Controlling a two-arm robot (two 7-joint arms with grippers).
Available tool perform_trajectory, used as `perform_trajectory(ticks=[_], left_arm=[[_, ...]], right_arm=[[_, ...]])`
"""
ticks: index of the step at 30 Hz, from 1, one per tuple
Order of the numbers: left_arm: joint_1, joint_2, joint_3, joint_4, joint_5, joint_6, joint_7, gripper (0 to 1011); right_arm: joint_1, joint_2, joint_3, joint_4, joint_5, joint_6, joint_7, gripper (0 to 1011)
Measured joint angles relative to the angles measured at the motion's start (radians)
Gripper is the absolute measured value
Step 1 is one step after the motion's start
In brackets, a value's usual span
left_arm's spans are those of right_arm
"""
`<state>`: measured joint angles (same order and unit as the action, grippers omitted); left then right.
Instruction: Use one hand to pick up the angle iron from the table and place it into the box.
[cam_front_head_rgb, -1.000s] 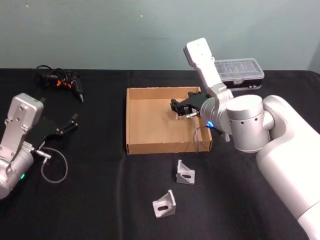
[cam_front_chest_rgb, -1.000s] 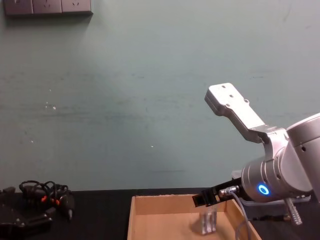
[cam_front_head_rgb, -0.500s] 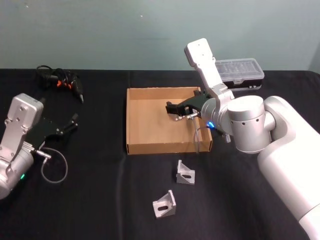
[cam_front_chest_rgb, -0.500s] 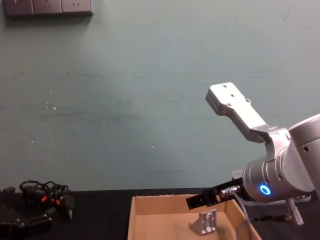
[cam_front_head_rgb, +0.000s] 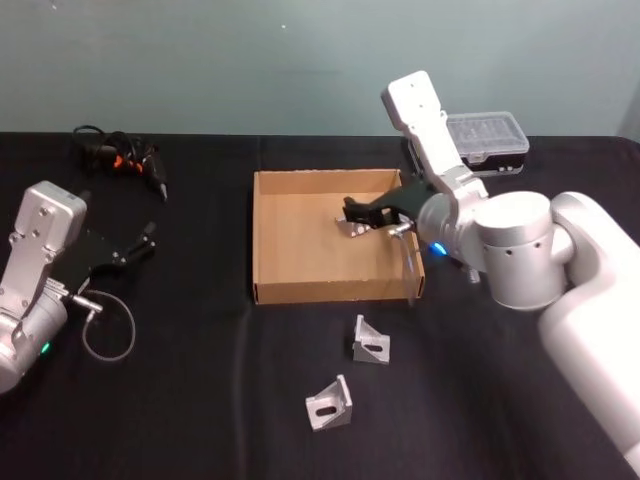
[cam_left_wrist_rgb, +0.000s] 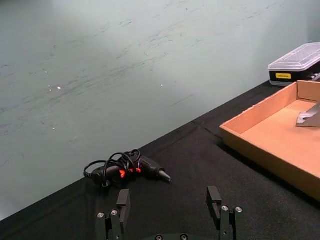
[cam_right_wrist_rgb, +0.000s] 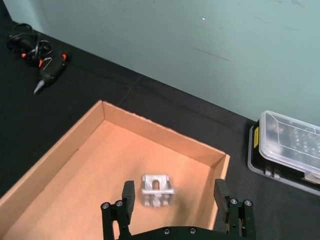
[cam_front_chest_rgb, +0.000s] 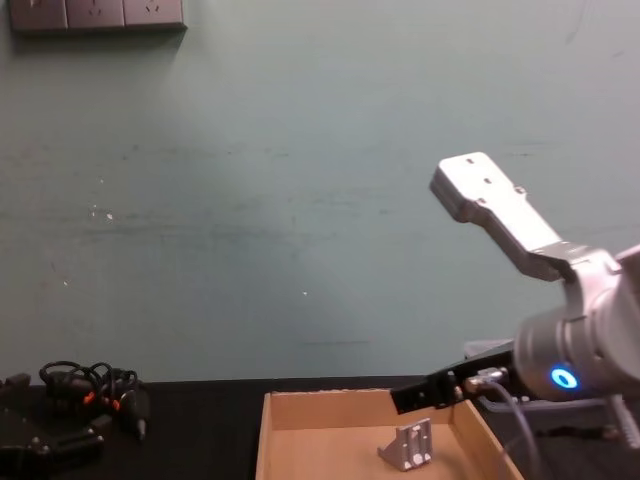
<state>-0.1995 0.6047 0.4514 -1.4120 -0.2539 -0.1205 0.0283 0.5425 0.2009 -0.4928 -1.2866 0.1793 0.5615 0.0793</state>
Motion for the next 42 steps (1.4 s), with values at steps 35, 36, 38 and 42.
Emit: perform_trajectory(ticks=[35,36,38,42], left_arm=[[0.0,0.0,0.0,0.0,0.0,0.0,0.0,1005],[0.0,0.0,0.0,0.0,0.0,0.0,0.0,1005],[0.0,0.0,0.0,0.0,0.0,0.0,0.0,1004],[0.0,0.0,0.0,0.0,0.0,0.0,0.0,1005]], right_arm=[[-0.309,0.444,0.011,-0.516,0.071,-0.022,0.472,1004],[-0.304,0.448,0.004,-0.513,0.069,-0.02,0.478,1004],[-0.295,0.452,-0.009,-0.507,0.065,-0.017,0.489,1004],[-0.268,0.455,-0.045,-0.485,0.055,-0.014,0.505,1004]])
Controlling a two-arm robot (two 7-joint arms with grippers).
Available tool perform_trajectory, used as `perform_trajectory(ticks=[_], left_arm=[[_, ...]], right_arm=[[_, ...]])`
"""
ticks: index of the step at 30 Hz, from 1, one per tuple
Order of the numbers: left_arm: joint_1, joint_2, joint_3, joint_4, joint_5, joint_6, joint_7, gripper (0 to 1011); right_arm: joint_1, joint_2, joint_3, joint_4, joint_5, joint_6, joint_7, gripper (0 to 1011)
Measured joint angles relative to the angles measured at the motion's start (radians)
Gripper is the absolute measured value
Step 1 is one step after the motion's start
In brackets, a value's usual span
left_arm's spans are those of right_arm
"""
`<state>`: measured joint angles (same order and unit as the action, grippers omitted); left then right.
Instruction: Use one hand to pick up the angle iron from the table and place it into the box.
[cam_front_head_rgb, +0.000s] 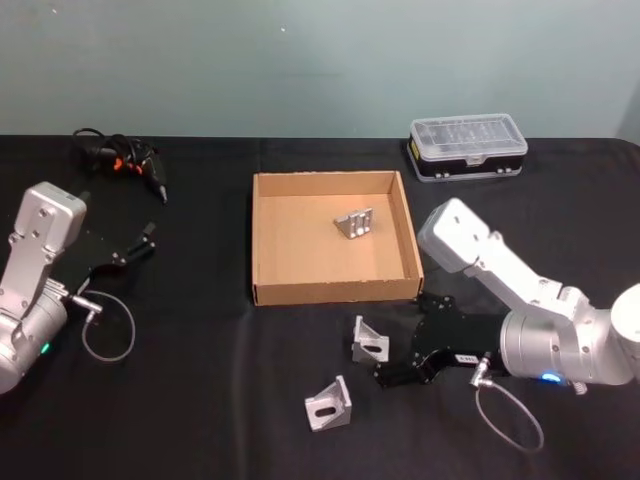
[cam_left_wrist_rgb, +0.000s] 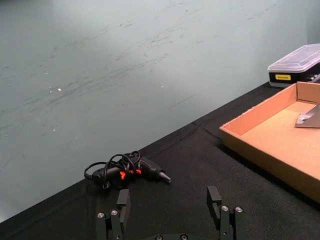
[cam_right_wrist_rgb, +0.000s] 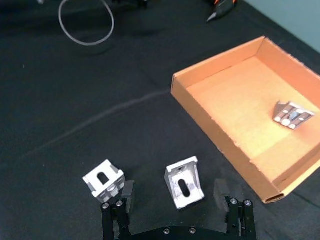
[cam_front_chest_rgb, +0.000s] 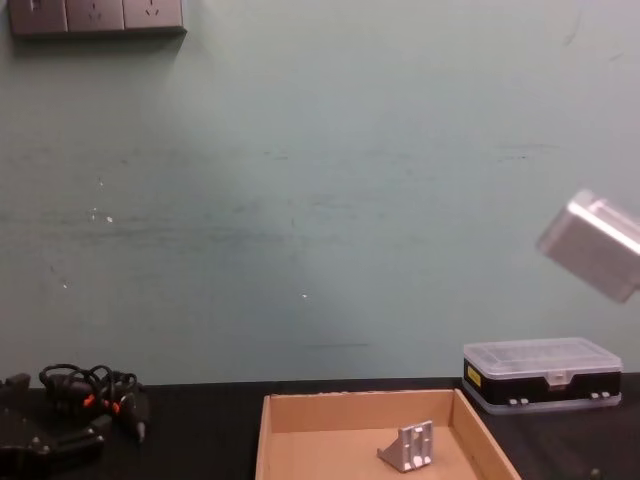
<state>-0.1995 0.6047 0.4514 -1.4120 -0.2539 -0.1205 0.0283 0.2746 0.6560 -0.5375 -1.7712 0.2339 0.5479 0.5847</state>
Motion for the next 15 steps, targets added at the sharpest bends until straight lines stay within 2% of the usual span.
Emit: perform_trajectory(ticks=[10,15], left_arm=[[0.0,0.0,0.0,0.0,0.0,0.0,0.0,1005],[0.0,0.0,0.0,0.0,0.0,0.0,0.0,1005]], right_arm=[[0.039,-0.023,-0.045,0.051,-0.022,-0.003,0.006,1004],[0.066,-0.054,-0.069,0.1,-0.032,-0.018,0.009,1004]])
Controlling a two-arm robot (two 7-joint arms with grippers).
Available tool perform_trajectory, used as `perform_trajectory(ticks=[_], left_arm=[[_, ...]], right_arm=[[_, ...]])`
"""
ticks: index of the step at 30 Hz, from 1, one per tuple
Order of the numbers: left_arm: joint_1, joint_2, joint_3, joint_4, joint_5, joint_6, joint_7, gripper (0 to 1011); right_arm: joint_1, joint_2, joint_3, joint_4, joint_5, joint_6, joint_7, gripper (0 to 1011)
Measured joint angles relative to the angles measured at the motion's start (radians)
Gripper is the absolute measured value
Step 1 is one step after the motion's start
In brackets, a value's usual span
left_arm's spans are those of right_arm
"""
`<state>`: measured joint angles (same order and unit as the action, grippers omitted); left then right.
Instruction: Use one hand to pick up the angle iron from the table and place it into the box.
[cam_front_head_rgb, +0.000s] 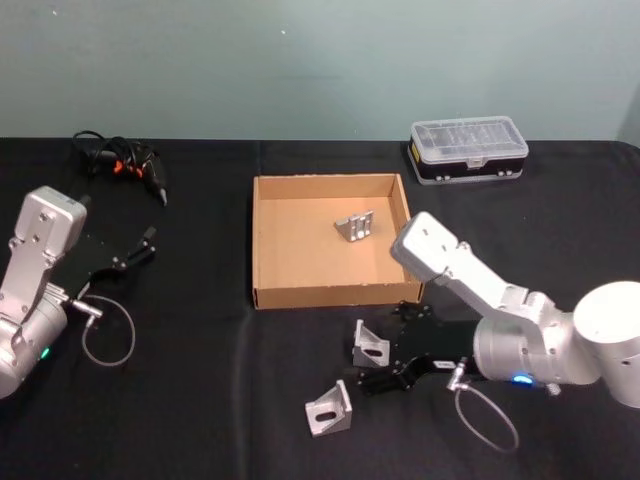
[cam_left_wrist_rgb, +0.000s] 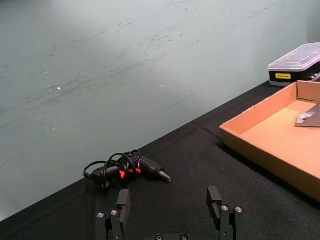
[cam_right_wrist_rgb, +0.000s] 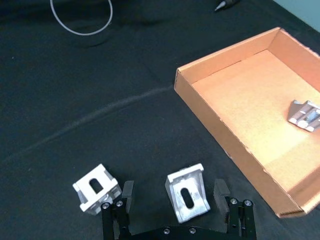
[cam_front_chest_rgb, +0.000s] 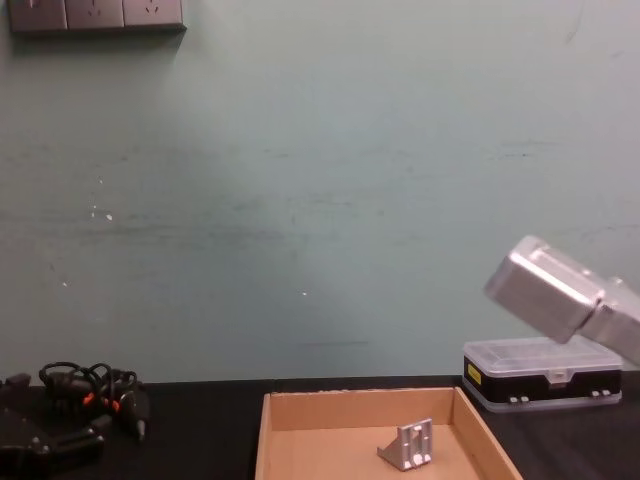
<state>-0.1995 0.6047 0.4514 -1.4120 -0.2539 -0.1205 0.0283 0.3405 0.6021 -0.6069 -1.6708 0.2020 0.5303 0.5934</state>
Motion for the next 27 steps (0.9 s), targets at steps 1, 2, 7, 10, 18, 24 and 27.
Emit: perform_trajectory(ticks=[1,2,7,10,18,24,27], left_arm=[[0.0,0.0,0.0,0.0,0.0,0.0,0.0,1004],[0.0,0.0,0.0,0.0,0.0,0.0,0.0,1004],[0.0,0.0,0.0,0.0,0.0,0.0,0.0,1005],[0.0,0.0,0.0,0.0,0.0,0.0,0.0,1005],[0.0,0.0,0.0,0.0,0.0,0.0,0.0,1005],[0.0,0.0,0.0,0.0,0.0,0.0,0.0,1005],[0.0,0.0,0.0,0.0,0.0,0.0,0.0,1005]], right_arm=[[0.01,-0.01,-0.009,0.017,-0.004,-0.003,0.005,1004],[0.015,-0.015,-0.013,0.027,-0.006,-0.004,0.006,1004],[0.044,-0.039,-0.037,0.076,-0.019,-0.02,0.019,1004],[0.057,-0.054,-0.046,0.104,-0.026,-0.034,0.021,1004],[0.075,-0.085,-0.053,0.156,-0.039,-0.056,0.016,1004],[0.077,-0.091,-0.053,0.164,-0.042,-0.055,0.01,1004],[0.076,-0.089,-0.053,0.162,-0.042,-0.055,0.01,1004]])
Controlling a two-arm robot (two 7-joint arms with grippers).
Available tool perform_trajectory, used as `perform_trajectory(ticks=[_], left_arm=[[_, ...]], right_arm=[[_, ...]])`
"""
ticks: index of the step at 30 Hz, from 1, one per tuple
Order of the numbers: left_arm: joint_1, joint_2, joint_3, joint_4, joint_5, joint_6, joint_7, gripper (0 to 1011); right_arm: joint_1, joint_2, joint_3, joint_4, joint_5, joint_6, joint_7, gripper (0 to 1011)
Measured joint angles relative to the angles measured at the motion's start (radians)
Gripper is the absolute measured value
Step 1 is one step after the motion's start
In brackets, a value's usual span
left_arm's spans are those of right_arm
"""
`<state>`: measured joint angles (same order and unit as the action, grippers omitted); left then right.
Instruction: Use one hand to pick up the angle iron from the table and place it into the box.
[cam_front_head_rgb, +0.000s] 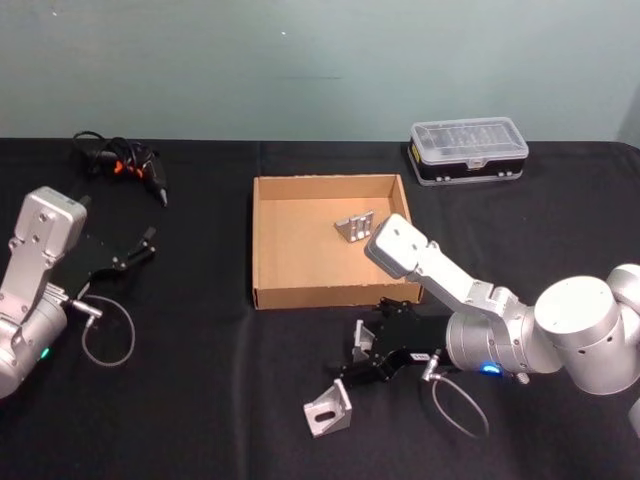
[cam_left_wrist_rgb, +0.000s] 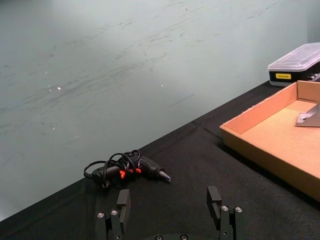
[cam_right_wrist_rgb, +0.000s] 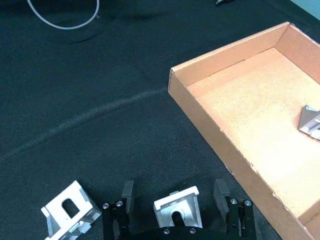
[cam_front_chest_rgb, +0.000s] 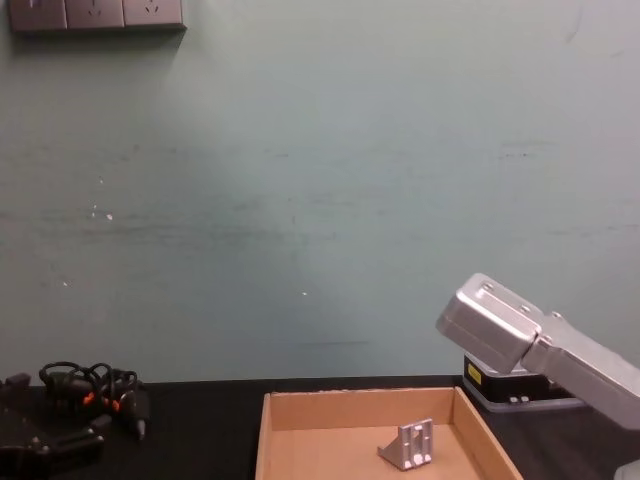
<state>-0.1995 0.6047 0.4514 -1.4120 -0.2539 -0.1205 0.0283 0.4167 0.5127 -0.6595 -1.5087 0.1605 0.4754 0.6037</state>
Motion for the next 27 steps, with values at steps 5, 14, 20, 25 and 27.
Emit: perform_trajectory(ticks=[5,14,20,25,27], left_arm=[[0.0,0.0,0.0,0.0,0.0,0.0,0.0,1004],[0.0,0.0,0.0,0.0,0.0,0.0,0.0,1005],[0.0,0.0,0.0,0.0,0.0,0.0,0.0,1004],[0.0,0.0,0.0,0.0,0.0,0.0,0.0,1005],[0.0,0.0,0.0,0.0,0.0,0.0,0.0,1004]], right_arm=[[0.003,-0.005,-0.001,0.009,-0.003,0.0,-0.004,1004],[0.0,-0.005,0.0,0.007,-0.004,-0.003,-0.008,840],[0.0,-0.003,0.001,0.004,-0.003,-0.003,-0.007,684],[-0.001,-0.002,0.001,0.002,-0.002,-0.003,-0.006,510],[-0.001,-0.001,0.001,0.001,-0.002,-0.002,-0.005,477]])
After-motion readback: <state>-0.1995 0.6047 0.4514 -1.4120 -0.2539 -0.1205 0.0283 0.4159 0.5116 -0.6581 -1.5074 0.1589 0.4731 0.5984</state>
